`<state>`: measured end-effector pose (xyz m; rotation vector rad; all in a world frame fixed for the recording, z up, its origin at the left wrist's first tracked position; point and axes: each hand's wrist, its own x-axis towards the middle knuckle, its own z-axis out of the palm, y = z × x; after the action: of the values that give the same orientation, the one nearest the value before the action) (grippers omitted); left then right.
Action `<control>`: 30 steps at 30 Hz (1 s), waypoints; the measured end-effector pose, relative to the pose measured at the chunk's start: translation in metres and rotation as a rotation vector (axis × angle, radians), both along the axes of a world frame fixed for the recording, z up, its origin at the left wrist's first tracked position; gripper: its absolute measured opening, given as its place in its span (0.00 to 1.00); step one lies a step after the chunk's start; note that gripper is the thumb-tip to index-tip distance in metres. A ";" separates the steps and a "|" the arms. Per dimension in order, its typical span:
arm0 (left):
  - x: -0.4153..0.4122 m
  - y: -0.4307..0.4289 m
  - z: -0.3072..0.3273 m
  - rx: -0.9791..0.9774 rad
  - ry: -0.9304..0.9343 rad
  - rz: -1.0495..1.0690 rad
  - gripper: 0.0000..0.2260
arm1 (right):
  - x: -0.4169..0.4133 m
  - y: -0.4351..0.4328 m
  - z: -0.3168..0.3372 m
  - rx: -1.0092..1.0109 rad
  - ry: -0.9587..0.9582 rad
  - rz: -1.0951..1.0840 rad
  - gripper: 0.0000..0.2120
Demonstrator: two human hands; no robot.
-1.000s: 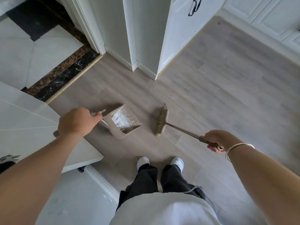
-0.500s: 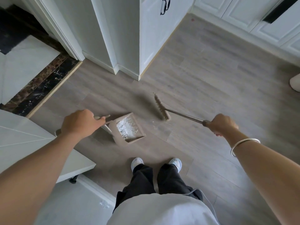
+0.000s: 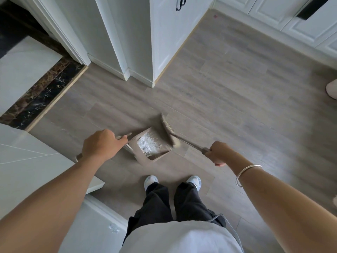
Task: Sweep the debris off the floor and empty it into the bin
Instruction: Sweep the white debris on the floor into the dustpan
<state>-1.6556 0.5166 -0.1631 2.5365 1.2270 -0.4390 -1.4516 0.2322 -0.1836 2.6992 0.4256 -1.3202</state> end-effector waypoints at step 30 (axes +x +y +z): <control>-0.015 0.010 -0.002 -0.034 -0.013 0.067 0.24 | 0.005 0.024 -0.006 0.185 0.010 -0.098 0.20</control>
<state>-1.6702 0.5266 -0.1649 2.4578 1.2845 -0.4240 -1.4461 0.2565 -0.1897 2.9001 0.4430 -1.3836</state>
